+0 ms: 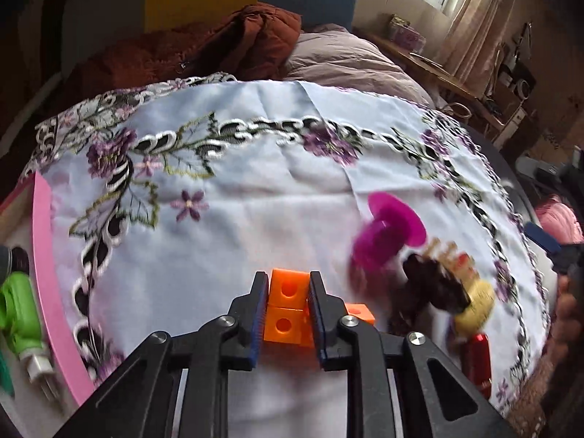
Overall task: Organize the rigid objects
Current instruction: 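Grasp the red lipstick tube with the right tool while the left tool holds the orange block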
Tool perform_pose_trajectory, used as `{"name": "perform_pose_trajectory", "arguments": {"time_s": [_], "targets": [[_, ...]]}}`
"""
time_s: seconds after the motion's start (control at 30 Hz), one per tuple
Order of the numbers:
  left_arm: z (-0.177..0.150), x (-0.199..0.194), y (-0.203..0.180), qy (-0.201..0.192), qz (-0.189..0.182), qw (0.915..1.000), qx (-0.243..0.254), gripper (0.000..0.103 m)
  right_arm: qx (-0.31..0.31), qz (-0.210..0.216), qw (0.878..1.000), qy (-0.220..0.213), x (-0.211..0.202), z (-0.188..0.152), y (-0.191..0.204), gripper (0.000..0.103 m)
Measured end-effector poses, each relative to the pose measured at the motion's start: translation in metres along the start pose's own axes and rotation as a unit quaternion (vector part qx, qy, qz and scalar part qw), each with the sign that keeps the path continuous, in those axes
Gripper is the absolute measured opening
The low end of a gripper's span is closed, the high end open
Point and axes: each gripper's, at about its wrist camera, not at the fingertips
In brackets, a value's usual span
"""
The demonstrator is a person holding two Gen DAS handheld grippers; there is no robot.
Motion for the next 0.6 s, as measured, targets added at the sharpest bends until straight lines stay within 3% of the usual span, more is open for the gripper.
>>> {"name": "perform_pose_trajectory", "arguments": {"time_s": [0.3,0.6], "targets": [[-0.045,-0.036,0.001,0.008,-0.049,0.9987,-0.008,0.021,0.003,-0.014,1.000,0.001,0.002,0.000,-0.003,0.103],[-0.093,-0.071,-0.001,-0.005,-0.065,0.9978,0.015,0.021,0.017,-0.017,1.000,0.019,0.008,-0.001,-0.008,0.103]]}}
Point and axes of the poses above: each gripper's, at about its wrist camera, not at the fingertips, and x roughly the way its jaws point, y to its left, z to its top, and after that the axes turned 1 degree about y, right-handed
